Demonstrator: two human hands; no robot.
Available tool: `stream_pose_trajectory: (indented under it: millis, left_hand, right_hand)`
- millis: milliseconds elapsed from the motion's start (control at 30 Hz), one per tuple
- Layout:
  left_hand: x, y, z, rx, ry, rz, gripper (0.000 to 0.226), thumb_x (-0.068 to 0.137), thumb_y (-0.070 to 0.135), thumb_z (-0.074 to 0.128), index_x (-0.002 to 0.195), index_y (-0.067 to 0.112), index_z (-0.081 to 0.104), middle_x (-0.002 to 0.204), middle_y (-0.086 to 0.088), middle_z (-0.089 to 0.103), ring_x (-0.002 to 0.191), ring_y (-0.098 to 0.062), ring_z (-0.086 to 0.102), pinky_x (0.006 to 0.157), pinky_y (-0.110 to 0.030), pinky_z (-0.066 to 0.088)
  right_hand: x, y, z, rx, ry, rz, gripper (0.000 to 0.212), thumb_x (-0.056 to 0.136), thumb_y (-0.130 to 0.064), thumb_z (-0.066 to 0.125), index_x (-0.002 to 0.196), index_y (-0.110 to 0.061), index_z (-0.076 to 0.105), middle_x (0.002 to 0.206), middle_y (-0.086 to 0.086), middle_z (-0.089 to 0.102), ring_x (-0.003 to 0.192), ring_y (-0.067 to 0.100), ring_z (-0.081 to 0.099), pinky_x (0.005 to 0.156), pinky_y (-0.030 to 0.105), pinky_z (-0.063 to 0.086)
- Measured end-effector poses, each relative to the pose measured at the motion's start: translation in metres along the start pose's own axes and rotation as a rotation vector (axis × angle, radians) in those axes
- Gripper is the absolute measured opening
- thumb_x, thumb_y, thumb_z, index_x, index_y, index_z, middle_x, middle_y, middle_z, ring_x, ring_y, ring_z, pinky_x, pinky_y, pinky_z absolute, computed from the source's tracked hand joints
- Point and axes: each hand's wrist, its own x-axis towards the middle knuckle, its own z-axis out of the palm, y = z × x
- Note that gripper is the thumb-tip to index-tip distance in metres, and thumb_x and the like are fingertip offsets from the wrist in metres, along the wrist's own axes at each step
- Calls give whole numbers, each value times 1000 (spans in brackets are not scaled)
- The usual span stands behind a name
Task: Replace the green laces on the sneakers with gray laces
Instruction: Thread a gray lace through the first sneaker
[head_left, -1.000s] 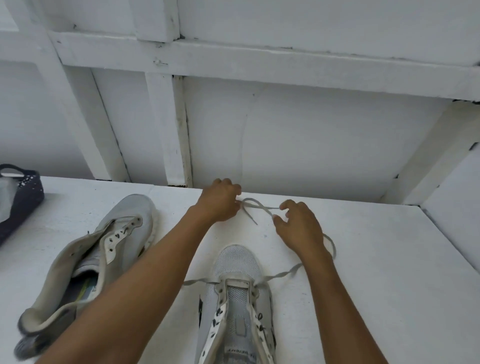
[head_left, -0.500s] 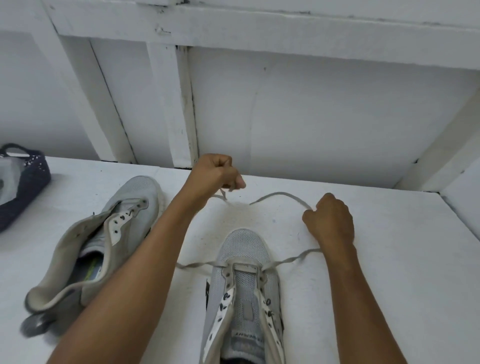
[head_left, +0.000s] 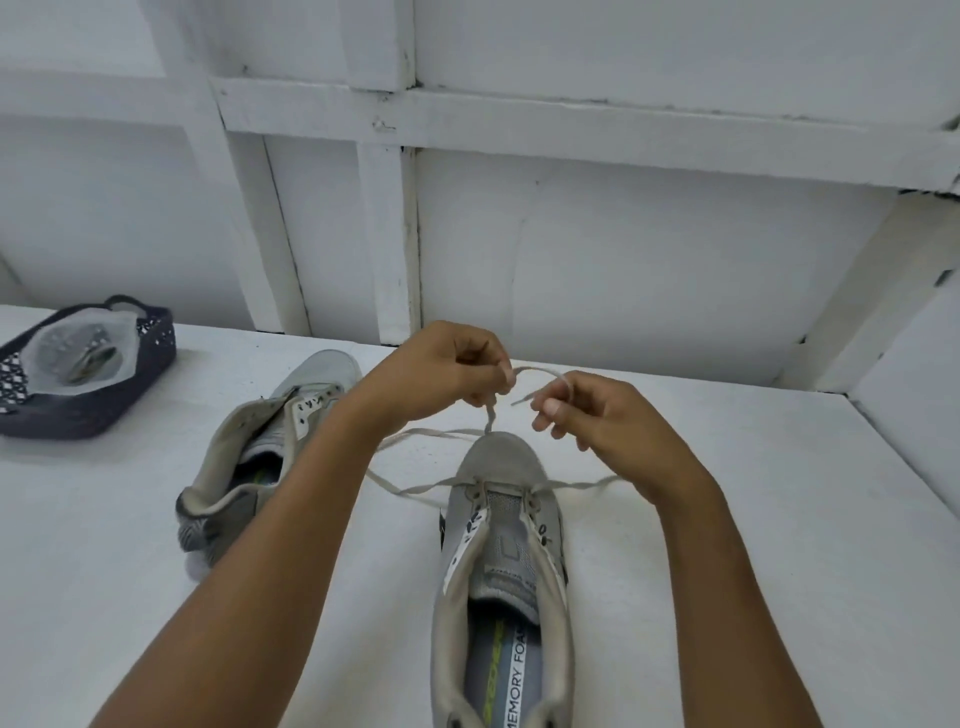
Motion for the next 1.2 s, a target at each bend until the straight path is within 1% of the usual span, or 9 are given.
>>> stream_pose_trajectory:
  millis: [100,167,367,533,700,833,933,1067,1200]
  left_hand:
    - [-13,-1,-9,-7,50,-37,10,87,1,64,80,4,70,74,-15,69,58,-16,58,64,-30,52]
    - [-19,-6,-13,42,54,-68,10,87,3,64,78,5,69,69,-9,69,56,-14,57,64,-31,52]
    - [-30,-9,-6,88,-88,-98,12,85,0,64,75,5,67,66,-7,67,57,-16,60,62,-28,50]
    - [-33,-8,1,139,-123,-120,10,85,2,62,79,8,67,67,-3,69,56,-16,58,63,-31,52]
    - [-37,-11,3,190,-194,-117,15,88,12,66,97,23,68,65,8,65,60,-11,48,57,-26,41]
    - [-35,-19,4,119,-63,-89,10,88,8,68,84,17,72,56,10,58,58,-8,49,57,-22,37]
    - [-37,-20,2,124,-126,-115,11,89,5,65,86,14,70,62,7,64,53,-4,50,52,-15,38]
    - [-37,-15,13,94,-303,-100,10,92,24,68,100,17,67,68,7,66,62,-10,58,58,-24,47]
    - [-35,-18,26,117,-228,-39,10,90,34,69,91,23,69,64,10,63,59,-11,54,58,-30,44]
  right_hand:
    - [-12,0,0,18,12,-17,16,100,-19,57,95,-18,73,75,-4,72,65,6,56,62,16,42]
    - [-20,3,-1,62,40,-44,18,100,-19,57,98,-20,75,75,-1,72,64,7,54,63,18,44]
    - [-29,8,7,53,16,-23,28,95,-20,64,123,-26,64,102,-5,73,78,6,62,69,19,50]
    - [-31,8,19,115,8,23,14,92,-7,67,103,-14,67,86,3,76,68,10,66,63,19,50]
    - [-34,5,20,123,11,91,14,96,-16,64,93,-10,52,82,5,77,57,16,60,54,25,47]
    - [-38,9,19,160,82,22,5,95,-13,64,91,-11,67,80,4,76,62,13,61,58,24,49]
    - [-41,13,20,148,134,4,16,93,-8,66,90,-21,75,75,-2,73,63,7,61,63,20,50]
    - [-40,8,28,197,204,56,9,83,-6,77,84,-13,71,72,5,71,61,13,64,62,24,54]
    - [-42,5,34,253,254,102,10,86,-11,75,90,-9,66,74,8,73,62,15,67,61,26,56]
